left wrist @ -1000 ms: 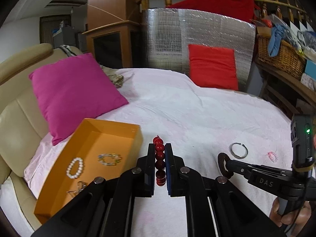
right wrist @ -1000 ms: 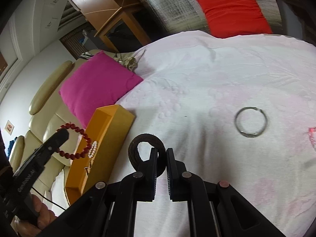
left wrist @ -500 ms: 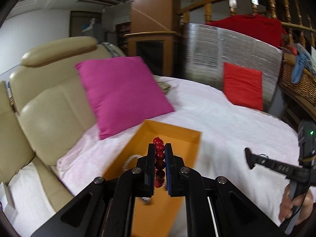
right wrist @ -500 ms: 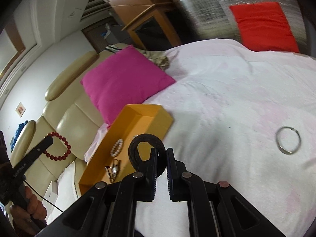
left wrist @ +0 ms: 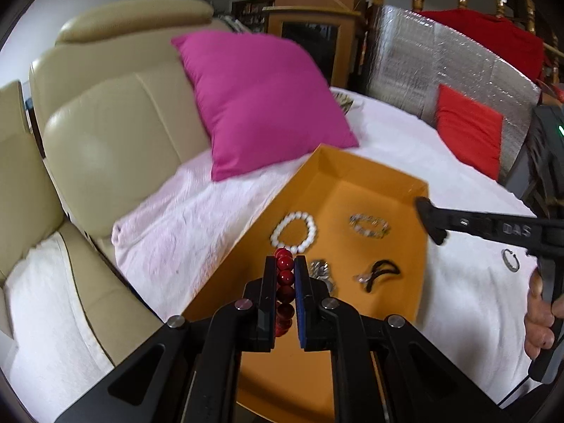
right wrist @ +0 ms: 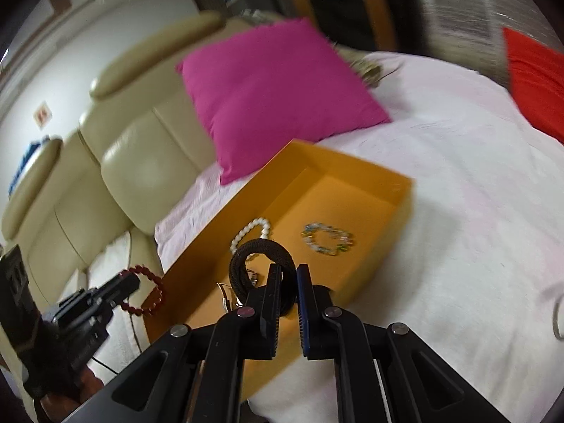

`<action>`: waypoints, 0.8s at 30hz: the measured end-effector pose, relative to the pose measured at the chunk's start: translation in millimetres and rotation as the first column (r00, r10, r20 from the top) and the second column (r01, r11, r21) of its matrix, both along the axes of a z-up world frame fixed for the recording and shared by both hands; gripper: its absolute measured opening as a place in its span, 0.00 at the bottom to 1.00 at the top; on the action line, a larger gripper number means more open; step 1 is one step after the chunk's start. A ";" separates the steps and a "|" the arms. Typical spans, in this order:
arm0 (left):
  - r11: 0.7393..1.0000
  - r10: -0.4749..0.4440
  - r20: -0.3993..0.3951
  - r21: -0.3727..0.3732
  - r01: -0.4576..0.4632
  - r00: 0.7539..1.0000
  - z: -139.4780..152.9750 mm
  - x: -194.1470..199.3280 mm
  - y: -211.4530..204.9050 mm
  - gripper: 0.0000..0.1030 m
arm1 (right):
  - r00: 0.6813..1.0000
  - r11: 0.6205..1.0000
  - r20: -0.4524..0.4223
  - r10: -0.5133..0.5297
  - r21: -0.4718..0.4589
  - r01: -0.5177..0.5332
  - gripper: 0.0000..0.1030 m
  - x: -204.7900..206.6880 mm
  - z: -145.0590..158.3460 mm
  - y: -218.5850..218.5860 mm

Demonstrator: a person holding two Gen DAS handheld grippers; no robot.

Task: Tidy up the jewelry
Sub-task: 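Carry red bracelet and hair tie over the orange box and open both tools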

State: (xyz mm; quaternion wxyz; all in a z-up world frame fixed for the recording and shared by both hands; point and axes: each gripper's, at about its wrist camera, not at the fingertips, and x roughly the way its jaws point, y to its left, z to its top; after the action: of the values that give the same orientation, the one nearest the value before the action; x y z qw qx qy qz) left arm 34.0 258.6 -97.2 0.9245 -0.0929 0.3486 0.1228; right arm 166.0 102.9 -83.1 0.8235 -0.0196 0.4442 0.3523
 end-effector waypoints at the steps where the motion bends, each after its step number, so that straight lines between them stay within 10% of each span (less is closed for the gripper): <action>1: 1.000 0.000 -0.015 -0.001 0.000 1.000 -5.7 3.1 2.0 0.09 | 1.000 0.999 -0.014 0.010 -0.032 -0.010 0.10 3.8 -5.4 10.8; 10: 1.000 0.000 -0.127 -0.006 -0.001 0.992 -50.1 26.4 8.4 0.09 | 0.995 0.968 -0.103 0.010 -0.249 -0.035 0.10 28.5 -62.6 74.5; 24: 1.000 0.002 -0.230 -0.004 -0.004 0.973 -77.0 40.4 12.4 0.09 | 0.987 0.960 -0.149 -0.064 -0.279 0.020 0.12 48.5 -74.3 79.3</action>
State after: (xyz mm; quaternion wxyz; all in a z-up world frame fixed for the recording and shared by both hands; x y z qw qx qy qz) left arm 74.4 271.1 -174.2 0.8775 -0.0807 0.4535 0.1333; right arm 214.5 182.2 -157.4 0.7827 -0.0973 0.5526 0.2694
